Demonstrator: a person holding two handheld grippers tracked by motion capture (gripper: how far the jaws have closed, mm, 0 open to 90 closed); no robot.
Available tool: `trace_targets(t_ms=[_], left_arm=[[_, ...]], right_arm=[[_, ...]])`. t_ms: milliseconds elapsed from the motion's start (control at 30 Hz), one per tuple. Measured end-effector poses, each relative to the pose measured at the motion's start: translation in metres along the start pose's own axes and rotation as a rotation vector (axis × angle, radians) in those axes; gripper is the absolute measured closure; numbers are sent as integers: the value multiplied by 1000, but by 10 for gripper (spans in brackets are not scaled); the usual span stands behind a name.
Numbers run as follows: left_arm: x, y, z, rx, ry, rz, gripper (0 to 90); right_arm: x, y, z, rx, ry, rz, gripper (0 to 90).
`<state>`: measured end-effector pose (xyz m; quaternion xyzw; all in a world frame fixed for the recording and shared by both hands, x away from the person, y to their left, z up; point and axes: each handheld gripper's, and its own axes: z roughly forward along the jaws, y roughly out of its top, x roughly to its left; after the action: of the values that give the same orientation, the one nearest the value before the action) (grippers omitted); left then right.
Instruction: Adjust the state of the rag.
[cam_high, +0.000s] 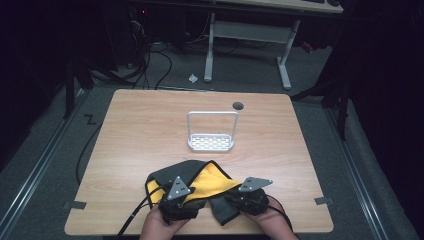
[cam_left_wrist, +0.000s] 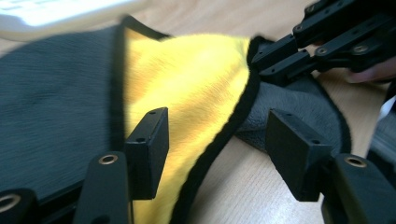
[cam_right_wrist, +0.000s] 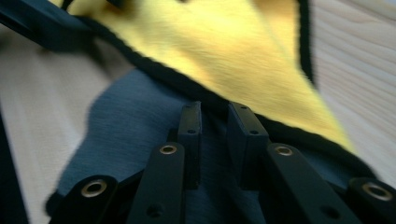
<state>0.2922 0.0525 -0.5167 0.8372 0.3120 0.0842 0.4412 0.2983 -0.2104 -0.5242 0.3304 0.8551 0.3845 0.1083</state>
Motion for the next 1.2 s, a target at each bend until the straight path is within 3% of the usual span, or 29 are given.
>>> trace_targets(t_ms=[100, 167, 300, 400, 467, 567, 733, 867, 967, 1033, 1100, 1200], left_arm=[[-4, -7, 16, 90, 78, 56, 461], [-2, -10, 16, 65, 114, 61, 603], [6, -12, 13, 61, 116, 45, 849], [11, -13, 7, 64, 97, 36, 862], [14, -16, 1, 63, 88, 35, 861], [20, -19, -6, 54, 72, 15, 859], [23, -29, -14, 58, 82, -7, 856], [27, -35, -22, 53, 104, -23, 854], [32, -39, -28, 54, 122, -33, 854], [35, -41, -31, 54, 137, -38, 854], [38, -42, -34, 55, 149, -42, 854], [46, -43, -38, 56, 168, -55, 855]], right_arm=[[7, 3, 1, -7, 16, -27, 764], [6, 5, -6, -36, 6, -20, 765], [-6, 4, -23, -112, -51, 16, 797], [-18, 2, -28, -134, -118, 47, 815], [-26, 1, -23, -106, -152, 54, 817], [-33, 2, -13, -71, -157, 62, 817], [-38, 15, -4, -69, -162, 57, 796], [-37, 21, 14, -26, -90, 66, 683], [-32, 23, 23, 22, -120, 40, 641], [-30, 21, 25, 51, -120, 25, 679], [-30, 19, 23, 46, -100, 23, 809], [-32, 18, 19, 54, -118, 6, 846]])
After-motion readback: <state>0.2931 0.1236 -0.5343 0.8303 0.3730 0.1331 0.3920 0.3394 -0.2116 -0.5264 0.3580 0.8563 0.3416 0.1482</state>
